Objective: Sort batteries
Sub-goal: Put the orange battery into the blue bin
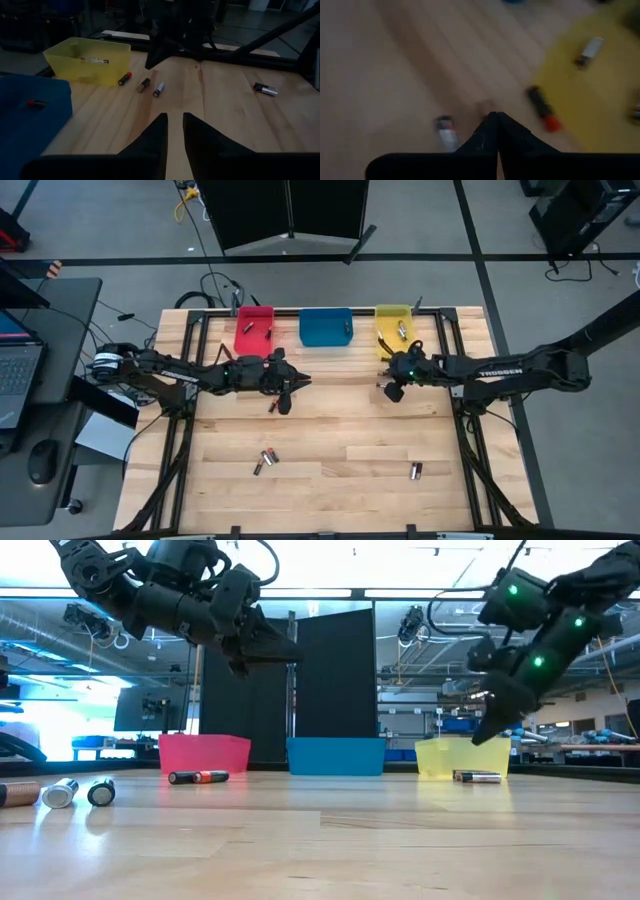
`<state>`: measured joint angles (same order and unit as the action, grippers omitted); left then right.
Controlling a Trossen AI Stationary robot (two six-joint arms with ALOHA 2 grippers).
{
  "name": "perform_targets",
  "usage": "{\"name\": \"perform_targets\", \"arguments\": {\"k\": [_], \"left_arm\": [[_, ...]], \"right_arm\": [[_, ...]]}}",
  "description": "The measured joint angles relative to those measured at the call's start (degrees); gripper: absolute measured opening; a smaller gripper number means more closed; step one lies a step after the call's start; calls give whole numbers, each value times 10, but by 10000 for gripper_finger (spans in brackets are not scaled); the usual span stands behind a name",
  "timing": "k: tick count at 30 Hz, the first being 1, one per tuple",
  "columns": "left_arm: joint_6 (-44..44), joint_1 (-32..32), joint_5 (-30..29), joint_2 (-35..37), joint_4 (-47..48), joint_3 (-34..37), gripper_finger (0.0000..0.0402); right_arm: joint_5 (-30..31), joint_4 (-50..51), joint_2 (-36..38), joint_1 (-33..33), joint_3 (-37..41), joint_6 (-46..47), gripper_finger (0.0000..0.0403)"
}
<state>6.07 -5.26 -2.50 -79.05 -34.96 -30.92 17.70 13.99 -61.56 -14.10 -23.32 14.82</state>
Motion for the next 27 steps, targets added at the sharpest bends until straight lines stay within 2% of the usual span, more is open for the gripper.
{"name": "perform_targets", "arguments": {"k": [2, 6, 14, 22, 27], "left_arm": [[0, 0, 0, 0, 0, 0, 66], [0, 0, 0, 0, 0, 0, 66], [-8, 0, 0, 0, 2, 0, 66], [-12, 0, 0, 0, 3, 0, 66], [-12, 0, 0, 0, 3, 0, 66]], "right_arm": [[21, -7, -2, -15, 7, -11, 16], [17, -24, -3, -50, 16, -54, 38], [-68, -35, -42, -117, 16, -96, 91], [-53, -85, -109, -135, 16, -123, 129], [-58, -101, -139, -143, 16, -126, 139]]}}
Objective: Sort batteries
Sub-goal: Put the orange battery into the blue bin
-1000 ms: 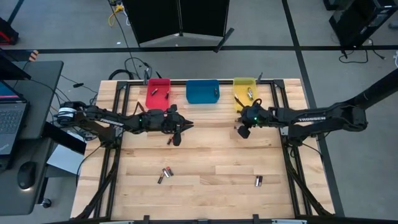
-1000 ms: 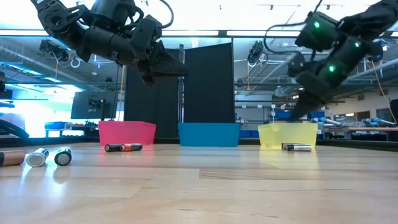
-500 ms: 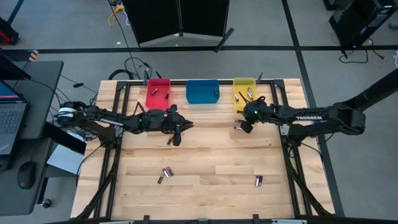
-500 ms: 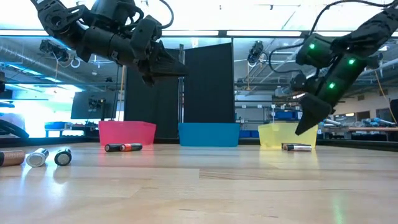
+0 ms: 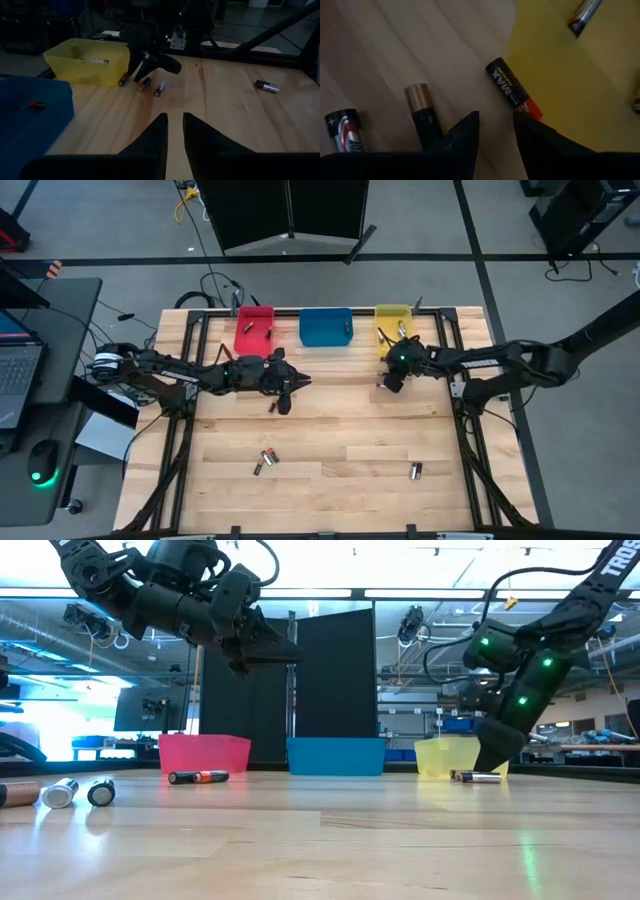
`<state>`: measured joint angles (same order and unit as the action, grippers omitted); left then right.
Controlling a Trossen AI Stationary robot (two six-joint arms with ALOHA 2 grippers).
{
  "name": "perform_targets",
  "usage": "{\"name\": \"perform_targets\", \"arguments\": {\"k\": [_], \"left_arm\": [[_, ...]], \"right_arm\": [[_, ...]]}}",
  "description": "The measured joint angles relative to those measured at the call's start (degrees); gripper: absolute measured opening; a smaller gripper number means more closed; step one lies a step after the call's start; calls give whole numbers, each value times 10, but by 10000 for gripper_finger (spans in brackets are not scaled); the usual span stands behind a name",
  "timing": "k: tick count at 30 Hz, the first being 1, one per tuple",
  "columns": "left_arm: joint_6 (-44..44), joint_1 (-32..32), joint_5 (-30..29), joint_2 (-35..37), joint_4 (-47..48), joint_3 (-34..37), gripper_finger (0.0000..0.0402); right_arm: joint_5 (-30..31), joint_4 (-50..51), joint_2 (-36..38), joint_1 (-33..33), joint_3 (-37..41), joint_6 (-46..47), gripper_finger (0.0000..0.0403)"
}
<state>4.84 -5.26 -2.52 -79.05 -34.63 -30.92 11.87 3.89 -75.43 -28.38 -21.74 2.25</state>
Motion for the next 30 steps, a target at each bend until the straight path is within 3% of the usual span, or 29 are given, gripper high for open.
{"name": "perform_targets", "arguments": {"k": [16, 30], "left_arm": [[0, 0, 0, 0, -1, 0, 66], [-1, 0, 0, 0, -1, 0, 66]], "right_arm": [[-8, -2, 37, 6, 0, -38, 148], [-13, -19, -4, -22, 0, -89, 173]]}}
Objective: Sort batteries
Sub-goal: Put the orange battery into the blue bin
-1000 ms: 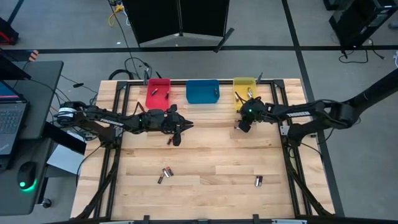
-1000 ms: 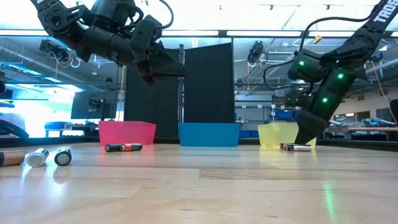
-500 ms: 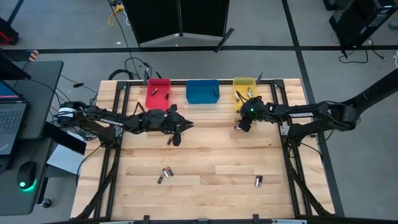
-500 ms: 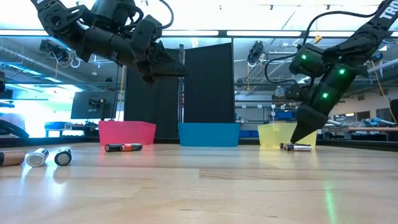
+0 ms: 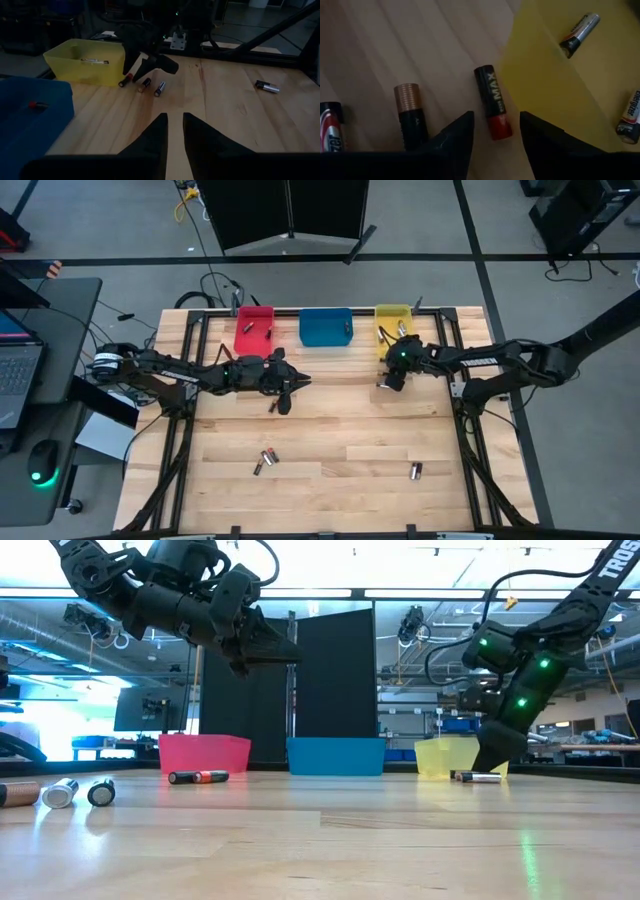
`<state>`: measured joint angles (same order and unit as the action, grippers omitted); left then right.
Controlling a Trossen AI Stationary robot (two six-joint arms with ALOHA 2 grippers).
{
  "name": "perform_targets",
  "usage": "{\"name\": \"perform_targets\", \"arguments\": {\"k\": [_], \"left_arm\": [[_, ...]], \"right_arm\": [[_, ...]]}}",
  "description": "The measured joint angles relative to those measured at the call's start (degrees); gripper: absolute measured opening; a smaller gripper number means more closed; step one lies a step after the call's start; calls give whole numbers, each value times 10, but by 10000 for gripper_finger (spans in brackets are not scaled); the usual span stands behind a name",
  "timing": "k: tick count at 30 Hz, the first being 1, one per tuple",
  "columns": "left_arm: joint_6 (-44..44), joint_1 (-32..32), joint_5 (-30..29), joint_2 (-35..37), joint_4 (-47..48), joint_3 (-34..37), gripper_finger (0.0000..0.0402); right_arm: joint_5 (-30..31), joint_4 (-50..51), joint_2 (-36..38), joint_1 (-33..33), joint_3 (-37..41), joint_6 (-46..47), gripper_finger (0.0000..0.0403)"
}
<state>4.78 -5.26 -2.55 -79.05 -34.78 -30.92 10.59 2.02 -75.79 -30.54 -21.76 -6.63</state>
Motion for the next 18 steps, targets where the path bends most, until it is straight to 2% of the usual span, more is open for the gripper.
{"name": "perform_targets", "arguments": {"k": [5, 18], "left_arm": [[0, 0, 0, 0, 0, 0, 66], [0, 0, 0, 0, 1, 0, 66]], "right_arm": [[-43, 9, 5, 0, 0, 15, 170], [-77, 15, 5, -14, -1, 29, 134]]}}
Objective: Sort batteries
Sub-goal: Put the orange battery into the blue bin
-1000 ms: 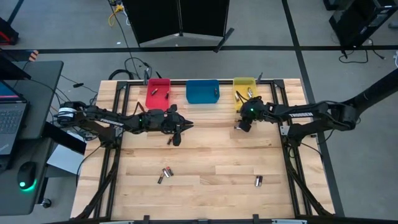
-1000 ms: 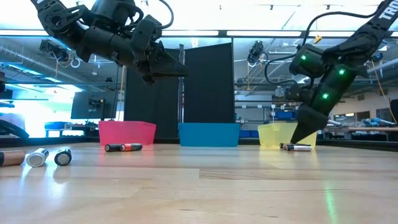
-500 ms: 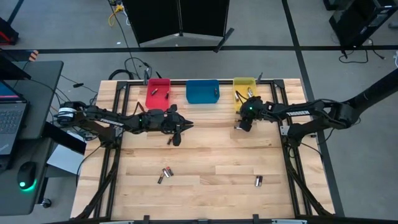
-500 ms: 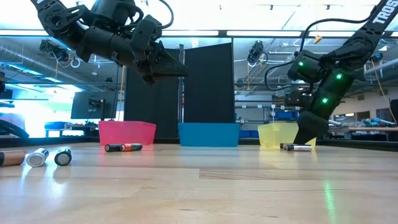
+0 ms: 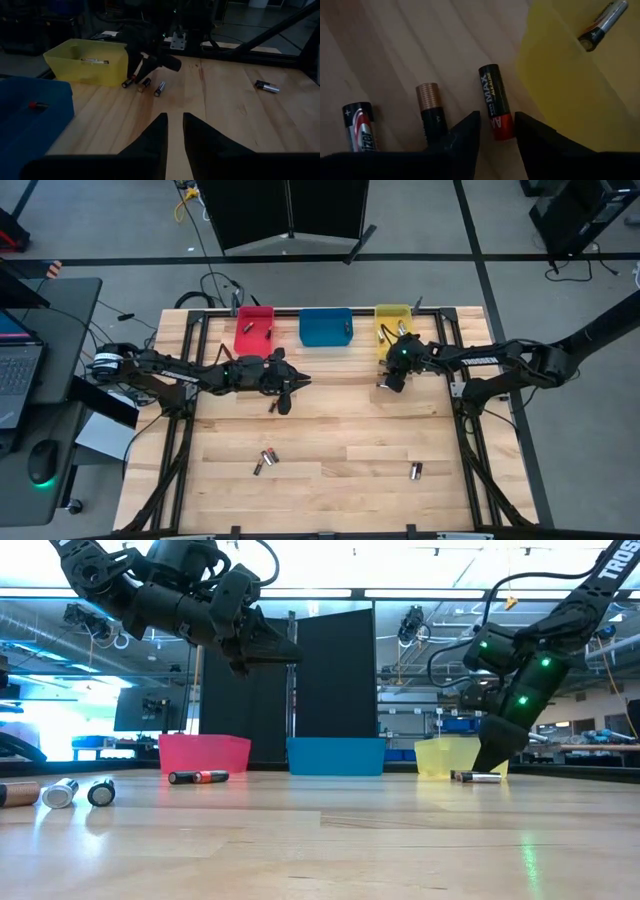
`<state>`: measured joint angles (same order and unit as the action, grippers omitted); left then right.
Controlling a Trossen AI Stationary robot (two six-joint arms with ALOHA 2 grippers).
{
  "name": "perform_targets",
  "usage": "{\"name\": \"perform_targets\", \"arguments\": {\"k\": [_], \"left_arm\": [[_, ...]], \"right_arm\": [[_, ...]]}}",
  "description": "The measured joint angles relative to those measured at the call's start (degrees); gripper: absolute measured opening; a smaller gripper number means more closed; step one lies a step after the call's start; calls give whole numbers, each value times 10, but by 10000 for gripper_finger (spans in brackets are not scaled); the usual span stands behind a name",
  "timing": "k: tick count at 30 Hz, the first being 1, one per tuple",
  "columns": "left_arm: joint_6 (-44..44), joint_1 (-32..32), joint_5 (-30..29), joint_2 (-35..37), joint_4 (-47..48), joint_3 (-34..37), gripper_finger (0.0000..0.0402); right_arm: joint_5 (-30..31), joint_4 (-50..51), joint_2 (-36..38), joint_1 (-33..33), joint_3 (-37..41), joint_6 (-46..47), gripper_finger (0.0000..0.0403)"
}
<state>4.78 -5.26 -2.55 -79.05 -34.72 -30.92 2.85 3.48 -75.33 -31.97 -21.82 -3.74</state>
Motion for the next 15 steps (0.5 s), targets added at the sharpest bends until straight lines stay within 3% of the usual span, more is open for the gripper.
{"name": "perform_targets", "arguments": {"k": [7, 15], "left_arm": [[0, 0, 0, 0, 0, 0, 66], [0, 0, 0, 0, 0, 0, 65]], "right_arm": [[-33, 3, 1, -5, 0, 1, 57], [-42, -9, 2, 9, 1, -11, 57]]}}
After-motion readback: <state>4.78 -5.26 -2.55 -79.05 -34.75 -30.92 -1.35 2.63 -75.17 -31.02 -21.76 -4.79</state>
